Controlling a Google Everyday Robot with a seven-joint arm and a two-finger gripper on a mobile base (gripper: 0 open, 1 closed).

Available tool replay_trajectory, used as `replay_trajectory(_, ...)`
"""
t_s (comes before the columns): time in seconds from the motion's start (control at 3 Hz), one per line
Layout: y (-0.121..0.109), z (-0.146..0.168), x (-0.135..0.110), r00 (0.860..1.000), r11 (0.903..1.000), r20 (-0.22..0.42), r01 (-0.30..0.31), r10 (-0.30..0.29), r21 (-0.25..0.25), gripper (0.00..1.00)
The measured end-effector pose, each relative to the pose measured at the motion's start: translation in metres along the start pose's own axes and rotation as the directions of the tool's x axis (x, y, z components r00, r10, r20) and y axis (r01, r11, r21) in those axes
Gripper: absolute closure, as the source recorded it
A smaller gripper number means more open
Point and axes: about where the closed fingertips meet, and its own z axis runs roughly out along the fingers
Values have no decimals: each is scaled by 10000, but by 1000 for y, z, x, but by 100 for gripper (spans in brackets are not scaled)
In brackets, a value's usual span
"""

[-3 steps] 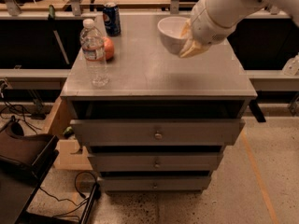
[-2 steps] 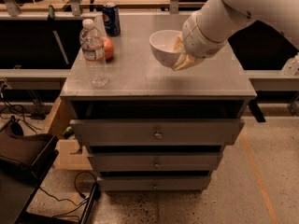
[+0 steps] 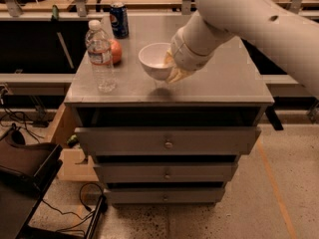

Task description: Move white bowl near water bottle

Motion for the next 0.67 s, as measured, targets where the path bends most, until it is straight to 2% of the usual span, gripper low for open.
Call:
replay_trajectory(0.33, -6, 31, -2, 9987, 9984, 170, 476, -471, -319, 100)
replay_trajectory(0.67, -5, 48, -5, 9970, 9963, 308, 728, -715, -463, 100)
